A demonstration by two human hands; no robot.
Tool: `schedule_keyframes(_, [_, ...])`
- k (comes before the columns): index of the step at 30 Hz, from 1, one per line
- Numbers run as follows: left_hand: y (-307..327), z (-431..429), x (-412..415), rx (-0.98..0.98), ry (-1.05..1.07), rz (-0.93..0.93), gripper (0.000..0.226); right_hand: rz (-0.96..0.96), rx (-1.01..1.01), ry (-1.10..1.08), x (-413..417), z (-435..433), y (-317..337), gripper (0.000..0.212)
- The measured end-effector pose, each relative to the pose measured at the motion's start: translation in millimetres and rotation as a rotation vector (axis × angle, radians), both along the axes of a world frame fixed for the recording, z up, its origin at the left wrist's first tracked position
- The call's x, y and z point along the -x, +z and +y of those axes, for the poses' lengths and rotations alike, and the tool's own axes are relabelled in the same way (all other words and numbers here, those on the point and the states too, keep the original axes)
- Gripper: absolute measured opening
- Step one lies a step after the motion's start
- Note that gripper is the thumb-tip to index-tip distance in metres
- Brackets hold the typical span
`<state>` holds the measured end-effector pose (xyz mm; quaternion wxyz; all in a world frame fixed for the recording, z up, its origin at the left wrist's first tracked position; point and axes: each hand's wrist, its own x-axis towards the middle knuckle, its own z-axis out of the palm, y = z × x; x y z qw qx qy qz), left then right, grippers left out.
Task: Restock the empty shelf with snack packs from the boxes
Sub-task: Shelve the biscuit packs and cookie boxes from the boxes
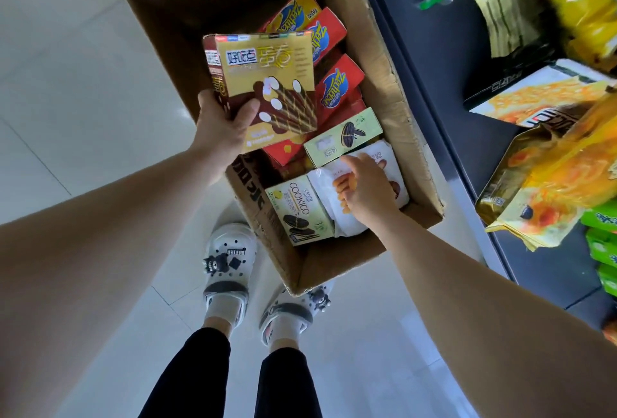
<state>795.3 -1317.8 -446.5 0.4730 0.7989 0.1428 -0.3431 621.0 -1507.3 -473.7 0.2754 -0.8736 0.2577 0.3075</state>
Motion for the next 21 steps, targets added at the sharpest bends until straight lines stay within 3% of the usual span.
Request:
schedule_keyframes(3, [-7, 4, -5, -0.036, 0.037, 0.033, 0.054, 0.035, 0.073, 0.175, 3, 3, -6, 0.064])
schedule_keyframes(8, [-5, 6, 2, -0.04, -0.009, 0.056, 0.054, -0.043, 0.195, 0.38, 15, 9, 6, 0.042])
schedule_keyframes(13, [9, 7, 8, -0.045, -0.05, 0.053, 0.055, -0.007, 0.248, 0.555, 3, -7, 28, 0.06])
schedule_keyframes(15, [17, 8, 9, -0.048, -0.054, 0.055, 0.055, 0.049, 0.219, 0.623, -5, -17, 36, 0.043])
schedule_keyframes(18, [32, 12, 12, -0.069, -0.068, 0.054, 0.055, -0.094, 0.282, 0.68, -2, -23, 51, 0.023])
schedule_keyframes(21, [54, 17, 17, -0.067, -0.072, 0.053, 0.059, -0.092, 0.29, 0.598, 4, -18, 78, 0.031])
